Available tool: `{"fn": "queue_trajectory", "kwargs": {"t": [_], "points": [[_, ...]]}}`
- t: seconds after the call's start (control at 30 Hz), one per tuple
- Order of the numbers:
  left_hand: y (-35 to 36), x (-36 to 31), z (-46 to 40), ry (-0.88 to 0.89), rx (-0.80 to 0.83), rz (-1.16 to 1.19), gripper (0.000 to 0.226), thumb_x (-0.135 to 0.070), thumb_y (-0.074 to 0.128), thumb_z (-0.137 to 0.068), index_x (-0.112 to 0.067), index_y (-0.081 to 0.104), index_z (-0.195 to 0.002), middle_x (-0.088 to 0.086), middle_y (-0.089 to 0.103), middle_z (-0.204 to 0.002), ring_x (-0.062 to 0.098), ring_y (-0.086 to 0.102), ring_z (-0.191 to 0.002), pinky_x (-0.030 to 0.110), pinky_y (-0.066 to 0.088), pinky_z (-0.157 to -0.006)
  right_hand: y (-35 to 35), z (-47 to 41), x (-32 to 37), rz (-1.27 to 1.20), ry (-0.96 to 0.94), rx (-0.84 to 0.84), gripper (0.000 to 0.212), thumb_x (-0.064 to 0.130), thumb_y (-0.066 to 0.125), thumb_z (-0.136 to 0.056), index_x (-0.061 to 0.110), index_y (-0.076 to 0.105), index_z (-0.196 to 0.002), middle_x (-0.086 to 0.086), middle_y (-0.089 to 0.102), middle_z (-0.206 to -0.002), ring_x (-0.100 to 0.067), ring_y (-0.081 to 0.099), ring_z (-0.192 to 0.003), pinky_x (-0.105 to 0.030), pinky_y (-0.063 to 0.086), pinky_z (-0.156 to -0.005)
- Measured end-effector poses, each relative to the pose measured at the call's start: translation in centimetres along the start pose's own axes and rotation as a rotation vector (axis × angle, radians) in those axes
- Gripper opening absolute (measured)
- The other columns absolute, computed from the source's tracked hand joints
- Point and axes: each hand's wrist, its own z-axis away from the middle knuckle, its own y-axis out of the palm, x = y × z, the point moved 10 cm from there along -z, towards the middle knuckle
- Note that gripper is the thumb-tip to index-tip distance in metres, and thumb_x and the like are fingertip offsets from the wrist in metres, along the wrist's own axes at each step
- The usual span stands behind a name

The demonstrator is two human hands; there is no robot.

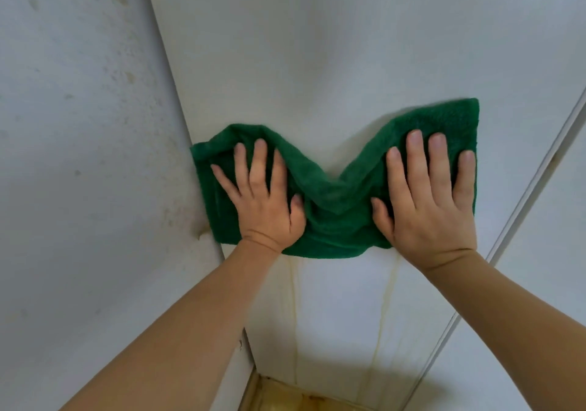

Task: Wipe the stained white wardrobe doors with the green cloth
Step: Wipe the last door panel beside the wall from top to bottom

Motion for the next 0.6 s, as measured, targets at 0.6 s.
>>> {"fn": "queue_trajectory", "kwargs": {"t": [0.6], "points": [[-0.43,-0.44,1.03,0.039,0.111,-0.099,0.069,-0.032,0.046,-0.084,-0.015,0.028,-0.149,0.005,0.014,-0.159,0.023,0.001,-0.156,0.069,0.002,-0.119,-0.39,0.56,0.52,-0.218,-0.108,0.136,0.068,0.039,0.045,-0.103,0.008,0.016,-0.157,-0.012,0.014,-0.163,-0.032,0.007,-0.15,-0.05,-0.004,-0.122]]}}
